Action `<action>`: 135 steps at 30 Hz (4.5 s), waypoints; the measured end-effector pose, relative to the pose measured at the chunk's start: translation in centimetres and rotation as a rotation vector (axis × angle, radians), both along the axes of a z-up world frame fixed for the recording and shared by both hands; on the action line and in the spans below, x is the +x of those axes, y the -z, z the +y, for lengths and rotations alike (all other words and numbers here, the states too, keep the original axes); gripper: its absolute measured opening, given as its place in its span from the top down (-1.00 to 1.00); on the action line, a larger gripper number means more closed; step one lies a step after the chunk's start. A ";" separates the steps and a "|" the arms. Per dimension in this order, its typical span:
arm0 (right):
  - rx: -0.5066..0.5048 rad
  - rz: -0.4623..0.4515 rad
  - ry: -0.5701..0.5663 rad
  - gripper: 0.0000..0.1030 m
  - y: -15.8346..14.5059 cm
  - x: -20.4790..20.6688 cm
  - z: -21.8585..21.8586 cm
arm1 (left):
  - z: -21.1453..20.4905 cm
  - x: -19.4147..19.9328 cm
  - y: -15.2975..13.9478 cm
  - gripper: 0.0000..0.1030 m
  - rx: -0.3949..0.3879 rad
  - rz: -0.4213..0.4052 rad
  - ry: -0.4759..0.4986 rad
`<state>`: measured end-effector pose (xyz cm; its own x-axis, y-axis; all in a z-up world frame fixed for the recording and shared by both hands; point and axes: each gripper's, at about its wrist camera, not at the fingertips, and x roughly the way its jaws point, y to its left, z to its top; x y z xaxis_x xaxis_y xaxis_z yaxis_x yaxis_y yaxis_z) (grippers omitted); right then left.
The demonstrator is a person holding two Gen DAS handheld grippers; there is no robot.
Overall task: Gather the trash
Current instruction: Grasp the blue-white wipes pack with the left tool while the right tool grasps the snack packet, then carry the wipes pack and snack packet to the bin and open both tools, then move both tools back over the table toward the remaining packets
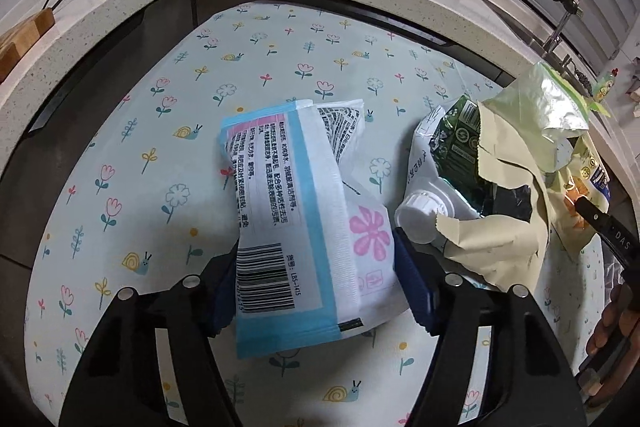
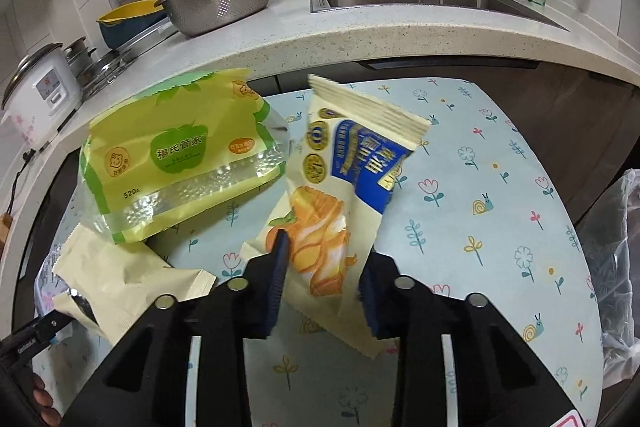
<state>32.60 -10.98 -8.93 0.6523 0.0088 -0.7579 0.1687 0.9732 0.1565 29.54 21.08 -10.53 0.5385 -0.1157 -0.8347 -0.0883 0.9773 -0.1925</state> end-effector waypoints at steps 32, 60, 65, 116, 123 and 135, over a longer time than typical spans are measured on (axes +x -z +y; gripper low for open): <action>0.043 -0.208 0.148 0.94 -10.5 -16.8 -9.7 | -13.9 -11.0 -12.6 -0.14 -0.004 -0.234 0.262; 0.096 -0.227 0.365 0.94 -8.9 -28.2 -23.7 | -35.1 -18.0 -13.7 -0.14 0.062 -0.274 0.626; 0.106 -0.208 0.391 0.94 -7.7 -28.9 -25.3 | -38.4 -18.1 -13.1 -0.14 0.073 -0.270 0.681; 0.066 -0.129 0.384 -0.08 -5.3 -22.0 -25.5 | -40.5 -7.8 -9.7 -0.75 -0.029 -0.223 0.595; 0.057 -0.145 0.305 -0.20 -7.0 -21.4 -20.6 | -34.7 -8.2 -10.8 -0.84 -0.025 -0.245 0.482; 0.053 -0.136 0.150 -0.22 -8.0 -19.0 -11.3 | -22.3 -7.8 -10.6 -0.84 -0.004 -0.221 0.271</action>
